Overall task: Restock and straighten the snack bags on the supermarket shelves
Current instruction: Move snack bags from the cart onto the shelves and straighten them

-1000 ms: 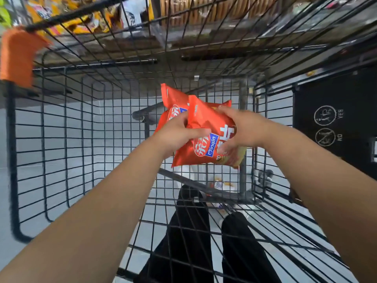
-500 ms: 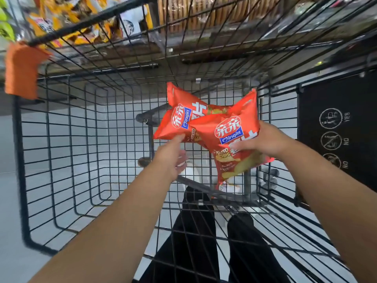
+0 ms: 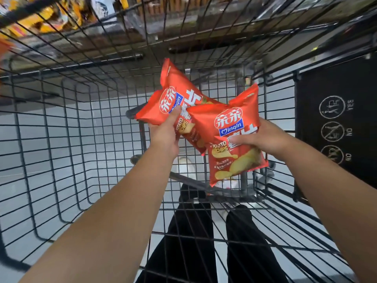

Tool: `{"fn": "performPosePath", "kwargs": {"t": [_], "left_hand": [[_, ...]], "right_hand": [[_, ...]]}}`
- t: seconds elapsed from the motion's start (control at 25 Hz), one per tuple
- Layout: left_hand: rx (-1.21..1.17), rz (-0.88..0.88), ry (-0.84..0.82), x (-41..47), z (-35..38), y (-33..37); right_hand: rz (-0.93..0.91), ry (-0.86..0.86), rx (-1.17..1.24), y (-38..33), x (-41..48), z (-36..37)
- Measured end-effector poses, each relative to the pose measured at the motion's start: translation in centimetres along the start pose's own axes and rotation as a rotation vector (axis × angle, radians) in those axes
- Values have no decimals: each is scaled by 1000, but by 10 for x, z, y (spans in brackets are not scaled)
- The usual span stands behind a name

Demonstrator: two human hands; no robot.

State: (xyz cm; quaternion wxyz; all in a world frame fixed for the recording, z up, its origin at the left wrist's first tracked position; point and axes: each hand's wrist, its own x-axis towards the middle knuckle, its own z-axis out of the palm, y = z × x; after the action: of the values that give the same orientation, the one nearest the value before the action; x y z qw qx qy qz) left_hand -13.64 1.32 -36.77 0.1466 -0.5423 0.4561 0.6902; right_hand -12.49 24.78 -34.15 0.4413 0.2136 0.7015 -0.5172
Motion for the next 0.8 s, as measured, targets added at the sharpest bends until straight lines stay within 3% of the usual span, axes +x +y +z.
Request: {"fn": "performPosePath", "kwargs": {"t": [0.12,0.32,0.48,0.6,0.8], "left_hand": [[160,126,-21,9,-25,18],[585,77,-120,12,-52,33],[635,54,-191,13,-58,14],[734,92,-224,8,-67,4],[647,148,-295,-14,-61,32]], "right_hand": [[-24,124,82,0,-5,-4],[9,204,82,2,11,10],[-5,252,166,17,22,28],[7,158,210,27,18,30],[-9,185,233,13,-15,22]]}}
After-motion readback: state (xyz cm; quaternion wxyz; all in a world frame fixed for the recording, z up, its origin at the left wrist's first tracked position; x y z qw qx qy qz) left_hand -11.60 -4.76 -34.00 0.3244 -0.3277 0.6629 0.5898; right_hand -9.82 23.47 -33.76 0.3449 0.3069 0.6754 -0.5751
